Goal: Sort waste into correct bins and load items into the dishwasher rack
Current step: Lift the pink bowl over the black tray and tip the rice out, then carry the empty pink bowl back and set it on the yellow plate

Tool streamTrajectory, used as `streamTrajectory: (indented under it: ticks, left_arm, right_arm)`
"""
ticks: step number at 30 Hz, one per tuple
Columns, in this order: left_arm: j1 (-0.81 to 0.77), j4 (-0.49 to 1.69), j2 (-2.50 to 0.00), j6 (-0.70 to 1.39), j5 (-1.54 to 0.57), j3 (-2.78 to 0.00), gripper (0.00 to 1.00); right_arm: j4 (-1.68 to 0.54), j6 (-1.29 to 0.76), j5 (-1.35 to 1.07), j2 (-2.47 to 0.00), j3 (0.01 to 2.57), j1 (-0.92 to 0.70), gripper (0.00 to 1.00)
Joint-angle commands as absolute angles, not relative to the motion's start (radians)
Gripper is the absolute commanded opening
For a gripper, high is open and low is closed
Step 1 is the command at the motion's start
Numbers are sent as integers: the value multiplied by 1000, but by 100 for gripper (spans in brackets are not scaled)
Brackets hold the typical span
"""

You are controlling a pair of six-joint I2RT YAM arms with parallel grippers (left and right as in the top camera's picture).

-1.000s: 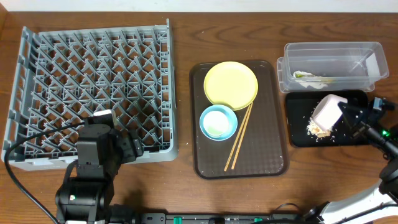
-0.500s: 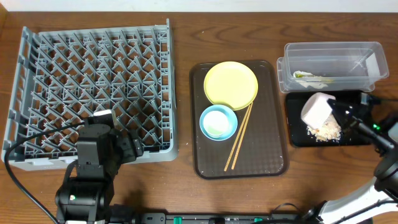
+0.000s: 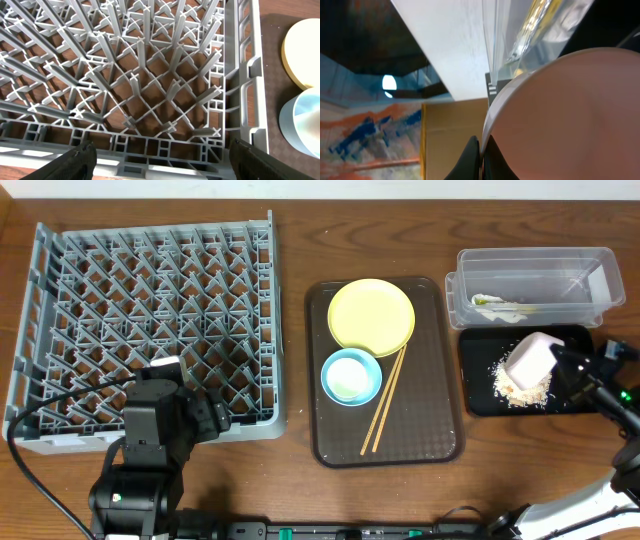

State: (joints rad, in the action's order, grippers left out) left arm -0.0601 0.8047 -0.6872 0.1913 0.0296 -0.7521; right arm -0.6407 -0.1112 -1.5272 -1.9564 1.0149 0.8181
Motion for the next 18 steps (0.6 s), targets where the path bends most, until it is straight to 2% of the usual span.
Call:
streamTrajectory:
  ticks: [1,11,18]
  left_arm:
    - [-62,807,-685,204,35,-776,86]
    - [-62,807,-685,204,35,-776,86]
    - [-62,806,-685,204,35,-776,86]
  right_arm:
    - [-627,-115,-1560,-1950,1019,763,1]
    - [-614,-118,-1480,-1699,1020,649,1]
    - [-596,-134,-1166,-1414,1020,421,1]
